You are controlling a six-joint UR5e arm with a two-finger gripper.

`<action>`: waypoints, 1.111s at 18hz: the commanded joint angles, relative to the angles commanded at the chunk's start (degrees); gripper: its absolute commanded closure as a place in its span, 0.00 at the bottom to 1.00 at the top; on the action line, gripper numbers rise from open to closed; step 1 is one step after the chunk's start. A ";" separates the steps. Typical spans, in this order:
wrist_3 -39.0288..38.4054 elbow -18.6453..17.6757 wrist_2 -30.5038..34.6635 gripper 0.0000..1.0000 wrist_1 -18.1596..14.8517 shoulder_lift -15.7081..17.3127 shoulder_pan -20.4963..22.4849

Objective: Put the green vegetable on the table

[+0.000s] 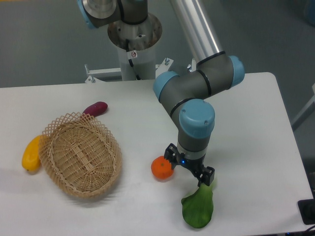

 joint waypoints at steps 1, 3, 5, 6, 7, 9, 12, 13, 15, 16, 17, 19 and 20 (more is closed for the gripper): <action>0.00 0.00 0.08 0.00 -0.01 0.36 0.45; 0.09 0.09 0.26 0.00 -0.09 0.80 1.67; 1.05 0.35 0.35 0.00 -0.18 0.97 2.73; 1.66 0.27 0.44 0.00 -0.36 1.15 3.43; 2.19 0.26 0.61 0.00 -1.31 1.32 4.13; 3.86 0.79 1.14 0.00 -3.07 1.94 6.06; 8.42 2.11 1.14 0.00 -6.06 2.12 8.62; 9.48 2.37 1.23 0.00 -6.94 2.12 9.32; 11.33 2.55 1.23 0.00 -7.74 2.47 10.99; 12.56 2.55 1.23 0.00 -7.83 2.56 11.61; 13.87 2.55 1.14 0.00 -7.83 2.64 12.31; 15.64 2.55 1.14 0.00 -7.83 2.73 13.54; 16.60 2.55 1.14 0.00 -7.83 2.64 14.07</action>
